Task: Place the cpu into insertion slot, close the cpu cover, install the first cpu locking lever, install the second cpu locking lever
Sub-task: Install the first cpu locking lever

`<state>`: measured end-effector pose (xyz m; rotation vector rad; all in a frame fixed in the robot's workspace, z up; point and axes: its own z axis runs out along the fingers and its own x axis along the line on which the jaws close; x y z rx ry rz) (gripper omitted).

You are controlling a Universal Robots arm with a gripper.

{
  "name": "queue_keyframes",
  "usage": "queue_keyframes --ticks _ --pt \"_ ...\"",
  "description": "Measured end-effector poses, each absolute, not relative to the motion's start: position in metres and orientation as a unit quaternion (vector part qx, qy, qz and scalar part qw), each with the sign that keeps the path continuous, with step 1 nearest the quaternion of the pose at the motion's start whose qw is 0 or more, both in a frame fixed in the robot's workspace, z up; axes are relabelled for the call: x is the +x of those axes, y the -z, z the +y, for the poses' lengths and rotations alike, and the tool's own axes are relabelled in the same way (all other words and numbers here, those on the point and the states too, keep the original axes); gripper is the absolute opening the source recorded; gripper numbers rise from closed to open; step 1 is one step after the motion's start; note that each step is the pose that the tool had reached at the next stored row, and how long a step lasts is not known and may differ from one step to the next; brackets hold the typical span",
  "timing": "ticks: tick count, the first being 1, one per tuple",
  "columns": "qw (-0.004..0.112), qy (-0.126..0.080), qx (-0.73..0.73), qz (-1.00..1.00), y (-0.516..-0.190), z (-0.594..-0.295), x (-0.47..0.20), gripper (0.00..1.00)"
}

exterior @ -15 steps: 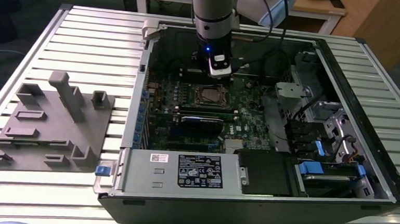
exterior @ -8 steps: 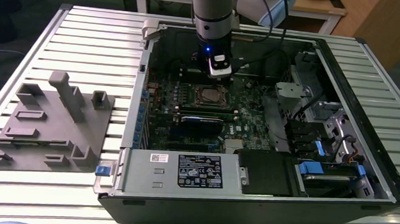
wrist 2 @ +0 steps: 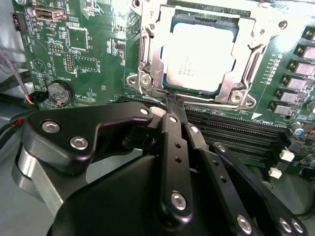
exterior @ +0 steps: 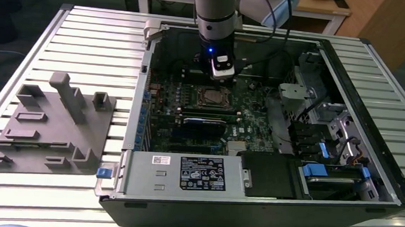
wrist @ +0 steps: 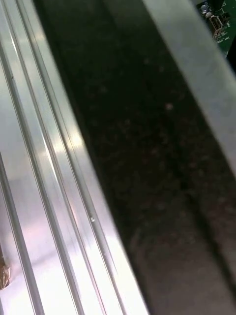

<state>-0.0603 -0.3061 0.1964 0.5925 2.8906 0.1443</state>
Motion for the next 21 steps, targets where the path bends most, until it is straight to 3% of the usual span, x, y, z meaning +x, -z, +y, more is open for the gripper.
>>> queue_keyframes --ticks 21 --pt "0.094 -0.046 0.199 0.974 -0.1952 -0.3029 -0.0559 0.11"
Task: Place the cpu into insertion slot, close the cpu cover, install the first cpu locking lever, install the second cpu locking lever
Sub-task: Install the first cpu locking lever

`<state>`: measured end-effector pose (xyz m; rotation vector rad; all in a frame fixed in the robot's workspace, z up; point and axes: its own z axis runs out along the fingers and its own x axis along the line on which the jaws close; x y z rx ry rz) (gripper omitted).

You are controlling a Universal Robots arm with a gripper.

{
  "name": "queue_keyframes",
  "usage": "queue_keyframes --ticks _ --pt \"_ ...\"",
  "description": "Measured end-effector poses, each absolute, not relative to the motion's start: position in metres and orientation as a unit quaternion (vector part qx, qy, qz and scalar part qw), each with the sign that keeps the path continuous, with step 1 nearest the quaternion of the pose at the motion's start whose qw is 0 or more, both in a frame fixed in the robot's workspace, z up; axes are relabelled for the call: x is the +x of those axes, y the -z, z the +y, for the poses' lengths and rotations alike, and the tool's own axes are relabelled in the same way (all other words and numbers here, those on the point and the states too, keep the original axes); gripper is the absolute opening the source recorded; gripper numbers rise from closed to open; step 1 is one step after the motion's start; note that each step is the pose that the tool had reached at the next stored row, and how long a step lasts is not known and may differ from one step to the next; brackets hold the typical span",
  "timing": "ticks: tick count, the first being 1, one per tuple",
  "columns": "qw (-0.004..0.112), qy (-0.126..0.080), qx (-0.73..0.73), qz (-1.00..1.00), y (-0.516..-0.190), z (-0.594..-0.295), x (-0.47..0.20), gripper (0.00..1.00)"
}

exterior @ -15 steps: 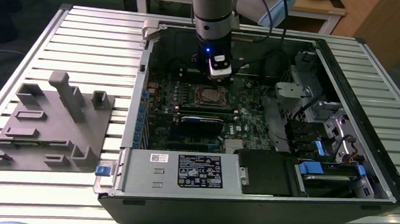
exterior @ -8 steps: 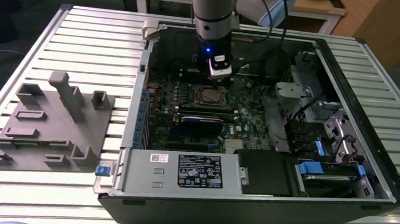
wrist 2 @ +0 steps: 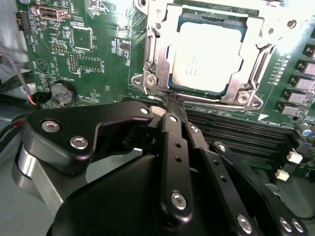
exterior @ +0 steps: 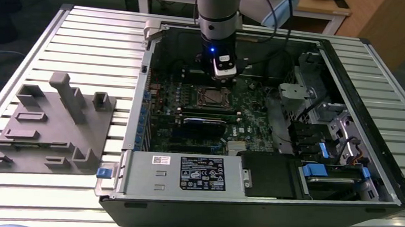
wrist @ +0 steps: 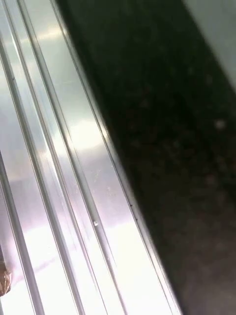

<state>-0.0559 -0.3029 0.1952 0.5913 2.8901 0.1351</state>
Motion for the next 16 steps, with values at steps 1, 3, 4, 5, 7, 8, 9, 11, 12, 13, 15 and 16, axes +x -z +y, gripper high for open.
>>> queue_keyframes --ticks 1,3,4,5,7,8,9,11,12,13,15,16 --pt "0.094 -0.045 0.199 0.974 -0.196 -0.303 -0.056 0.11" --pt "0.092 -0.045 0.199 0.975 -0.198 -0.303 -0.055 0.11" --pt "0.091 -0.045 0.199 0.975 -0.199 -0.303 -0.055 0.11" --pt "0.09 -0.045 0.2 0.975 -0.199 -0.303 -0.055 0.11" --pt "0.09 -0.045 0.2 0.975 -0.199 -0.303 -0.055 0.11" --pt "0.089 -0.044 0.2 0.975 -0.2 -0.303 -0.054 0.11" --pt "0.088 -0.044 0.2 0.975 -0.201 -0.303 -0.054 0.11" --pt "0.087 -0.044 0.2 0.975 -0.204 -0.303 -0.054 0.11" --pt "0.086 -0.044 0.2 0.975 -0.205 -0.303 -0.054 0.11" --pt "0.086 -0.044 0.2 0.975 -0.207 -0.303 -0.054 0.11" --pt "0.085 -0.043 0.2 0.975 -0.211 -0.303 -0.054 0.11" --pt "0.085 -0.043 0.2 0.975 -0.212 -0.303 -0.054 0.11"
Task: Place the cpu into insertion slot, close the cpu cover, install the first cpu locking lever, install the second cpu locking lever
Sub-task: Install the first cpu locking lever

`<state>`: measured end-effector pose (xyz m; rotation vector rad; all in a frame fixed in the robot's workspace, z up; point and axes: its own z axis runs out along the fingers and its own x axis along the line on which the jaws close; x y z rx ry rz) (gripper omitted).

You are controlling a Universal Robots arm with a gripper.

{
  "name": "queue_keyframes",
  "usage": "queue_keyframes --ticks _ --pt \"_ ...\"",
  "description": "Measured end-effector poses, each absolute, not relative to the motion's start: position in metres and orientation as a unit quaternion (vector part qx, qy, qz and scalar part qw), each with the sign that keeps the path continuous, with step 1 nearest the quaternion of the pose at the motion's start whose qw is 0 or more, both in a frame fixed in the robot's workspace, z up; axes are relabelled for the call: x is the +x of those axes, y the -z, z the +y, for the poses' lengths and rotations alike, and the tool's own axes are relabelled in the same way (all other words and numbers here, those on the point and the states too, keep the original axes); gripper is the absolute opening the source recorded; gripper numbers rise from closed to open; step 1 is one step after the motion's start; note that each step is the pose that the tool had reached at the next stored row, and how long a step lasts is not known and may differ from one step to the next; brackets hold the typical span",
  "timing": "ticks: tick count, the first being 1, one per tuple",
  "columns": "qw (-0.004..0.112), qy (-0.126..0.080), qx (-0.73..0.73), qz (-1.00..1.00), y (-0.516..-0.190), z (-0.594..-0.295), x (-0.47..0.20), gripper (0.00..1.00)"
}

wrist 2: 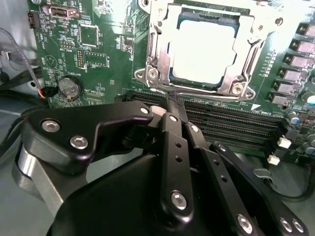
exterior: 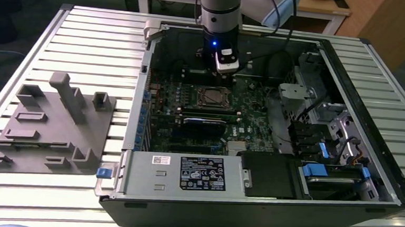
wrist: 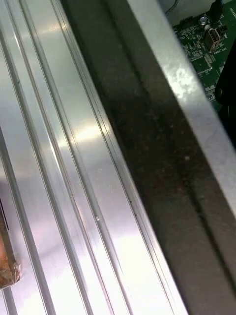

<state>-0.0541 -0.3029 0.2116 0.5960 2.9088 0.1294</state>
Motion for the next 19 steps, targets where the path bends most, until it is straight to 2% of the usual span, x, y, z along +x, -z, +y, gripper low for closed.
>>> queue_keyframes --ticks 7,12,19 --pt "0.084 -0.043 0.2 0.975 -0.2117 -0.3029 -0.0541 0.11" --pt "0.069 -0.038 0.2 0.977 -0.2112 -0.3028 -0.054 0.11" --pt "0.067 -0.035 0.197 0.978 -0.2111 -0.3028 -0.054 0.11"
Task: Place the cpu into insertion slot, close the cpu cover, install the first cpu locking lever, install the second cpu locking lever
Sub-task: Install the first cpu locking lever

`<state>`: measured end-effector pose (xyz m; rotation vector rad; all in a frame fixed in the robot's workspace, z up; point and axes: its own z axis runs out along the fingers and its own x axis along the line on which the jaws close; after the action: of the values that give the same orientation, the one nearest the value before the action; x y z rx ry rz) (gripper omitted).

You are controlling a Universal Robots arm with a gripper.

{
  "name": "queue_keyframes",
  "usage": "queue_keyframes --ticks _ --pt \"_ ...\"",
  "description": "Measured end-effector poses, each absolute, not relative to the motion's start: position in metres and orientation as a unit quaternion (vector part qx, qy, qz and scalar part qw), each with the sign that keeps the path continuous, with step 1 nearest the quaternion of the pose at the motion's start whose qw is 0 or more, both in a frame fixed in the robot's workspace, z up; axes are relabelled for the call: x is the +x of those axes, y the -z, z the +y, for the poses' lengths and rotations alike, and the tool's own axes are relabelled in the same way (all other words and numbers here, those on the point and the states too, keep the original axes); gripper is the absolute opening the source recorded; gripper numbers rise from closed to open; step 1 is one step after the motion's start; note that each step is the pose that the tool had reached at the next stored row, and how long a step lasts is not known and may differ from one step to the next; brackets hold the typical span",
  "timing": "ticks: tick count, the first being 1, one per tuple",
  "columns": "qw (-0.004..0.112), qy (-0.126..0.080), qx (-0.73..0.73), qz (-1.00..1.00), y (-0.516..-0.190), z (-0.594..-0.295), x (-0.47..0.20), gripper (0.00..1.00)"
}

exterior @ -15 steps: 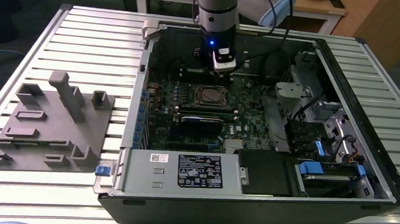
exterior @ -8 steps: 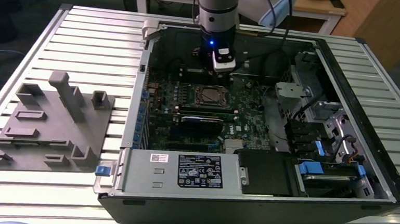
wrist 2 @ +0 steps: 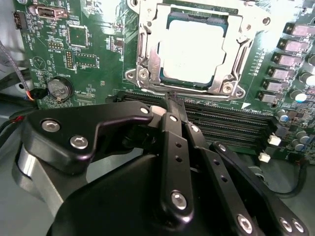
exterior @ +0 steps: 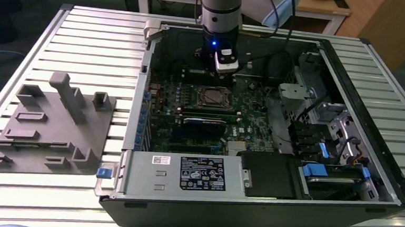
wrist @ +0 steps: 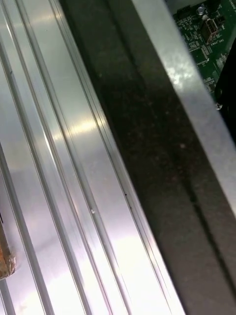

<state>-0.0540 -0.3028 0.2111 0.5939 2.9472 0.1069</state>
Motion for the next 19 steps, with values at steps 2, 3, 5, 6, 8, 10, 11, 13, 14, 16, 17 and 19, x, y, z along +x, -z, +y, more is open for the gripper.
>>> queue_keyframes --ticks 2,3,5,6,8,10,11,13,14,16,17,19 --pt "0.066 -0.031 0.189 0.979 -0.2112 -0.3029 -0.054 0.11" --pt "0.066 -0.028 0.184 0.98 -0.2111 -0.3028 -0.054 0.11" --pt "0.065 -0.022 0.175 0.982 -0.2112 -0.3029 -0.0541 0.11" --pt "0.064 -0.018 0.171 0.983 -0.2111 -0.3029 -0.0541 0.11" --pt "0.06 -0.006 0.164 0.985 -0.2111 -0.3029 -0.0541 0.11" --pt "0.056 0.007 0.158 0.986 -0.211 -0.3028 -0.054 0.11" --pt "0.055 0.01 0.155 0.986 -0.2109 -0.3029 -0.054 0.11" --pt "0.055 0.011 0.149 0.987 -0.211 -0.3032 -0.0541 0.11" --pt "0.055 0.01 0.147 0.988 -0.211 -0.3032 -0.0541 0.11" --pt "0.054 0.004 0.145 0.988 -0.211 -0.3032 -0.054 0.11" --pt "0.053 0.002 0.144 0.988 -0.211 -0.3032 -0.0541 0.11" --pt "0.053 -0.001 0.141 0.989 -0.2112 -0.3032 -0.0541 0.11"
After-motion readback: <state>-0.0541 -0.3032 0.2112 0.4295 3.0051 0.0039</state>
